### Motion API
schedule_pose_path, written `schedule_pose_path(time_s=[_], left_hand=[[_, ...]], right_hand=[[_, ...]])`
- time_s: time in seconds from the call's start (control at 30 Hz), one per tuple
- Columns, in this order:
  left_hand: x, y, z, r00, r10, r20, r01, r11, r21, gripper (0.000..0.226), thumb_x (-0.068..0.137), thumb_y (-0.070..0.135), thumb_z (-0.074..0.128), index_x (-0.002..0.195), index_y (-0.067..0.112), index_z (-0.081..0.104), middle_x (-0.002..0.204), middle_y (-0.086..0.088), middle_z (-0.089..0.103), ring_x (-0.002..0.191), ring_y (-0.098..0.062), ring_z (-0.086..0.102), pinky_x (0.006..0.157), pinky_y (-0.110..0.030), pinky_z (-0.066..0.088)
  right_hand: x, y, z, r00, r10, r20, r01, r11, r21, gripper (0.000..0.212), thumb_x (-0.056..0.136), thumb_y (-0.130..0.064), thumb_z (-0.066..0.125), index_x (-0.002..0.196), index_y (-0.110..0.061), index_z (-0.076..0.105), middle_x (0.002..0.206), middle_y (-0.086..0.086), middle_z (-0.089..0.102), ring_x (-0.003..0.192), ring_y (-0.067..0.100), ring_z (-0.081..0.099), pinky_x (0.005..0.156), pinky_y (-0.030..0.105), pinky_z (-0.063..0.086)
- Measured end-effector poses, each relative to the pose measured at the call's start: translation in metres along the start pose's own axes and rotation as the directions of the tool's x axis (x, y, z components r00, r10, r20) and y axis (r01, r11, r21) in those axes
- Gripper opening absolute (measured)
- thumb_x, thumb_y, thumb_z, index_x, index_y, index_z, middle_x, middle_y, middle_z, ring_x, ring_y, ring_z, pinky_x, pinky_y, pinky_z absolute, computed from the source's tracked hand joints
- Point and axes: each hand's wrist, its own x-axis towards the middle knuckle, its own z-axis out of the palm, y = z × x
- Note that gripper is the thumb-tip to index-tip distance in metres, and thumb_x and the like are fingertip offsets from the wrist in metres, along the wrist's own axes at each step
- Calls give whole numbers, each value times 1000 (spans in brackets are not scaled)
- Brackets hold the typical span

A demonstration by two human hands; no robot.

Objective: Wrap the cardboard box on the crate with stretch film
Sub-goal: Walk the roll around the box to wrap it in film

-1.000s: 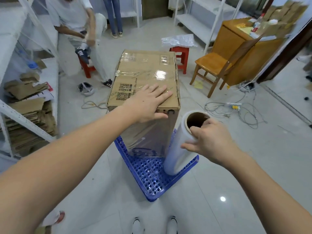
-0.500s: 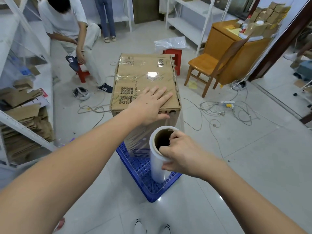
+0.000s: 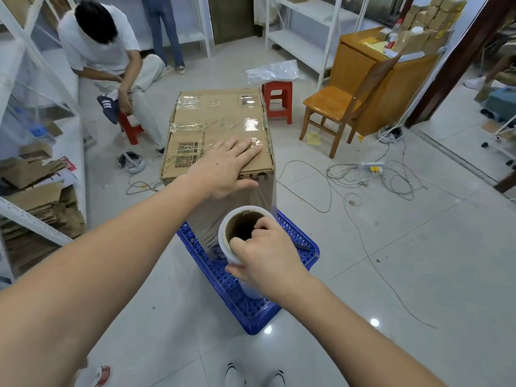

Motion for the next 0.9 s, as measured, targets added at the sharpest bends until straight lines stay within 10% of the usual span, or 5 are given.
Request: schedule_pose_path(time_s=[0.4,0.63,0.9], left_hand=[[13,24,-2,998,-69,-12,69,998,-15,89,96,75,35,165,29,2,173,-3,5,158,-32,8,128,-50,8],[16,23,-11,997,-75,17,77,984,-163,103,85,74,61,165,30,14,172,-1,11,158,-29,8,128,-50,6],[-20,-23,-38,992,52,112,-29,979,-199,92,85,65,71,160,34,29,170,3,21,153,-22,26,123,-44,26]], right_hand=[[-6,31,-23,971,-217,102,216,976,23,45,77,-46,72,66,-23,35,50,-6,47,53,19,41,98,31,37],[-12,3,-20,980,28,195,-10,996,-93,58,55,-25,84,74,-18,31,50,-4,45,46,21,36,68,37,47],[5,8,-20,979,171,111,-157,980,-123,56,73,-69,68,66,-21,39,49,-6,49,50,19,47,73,35,45]])
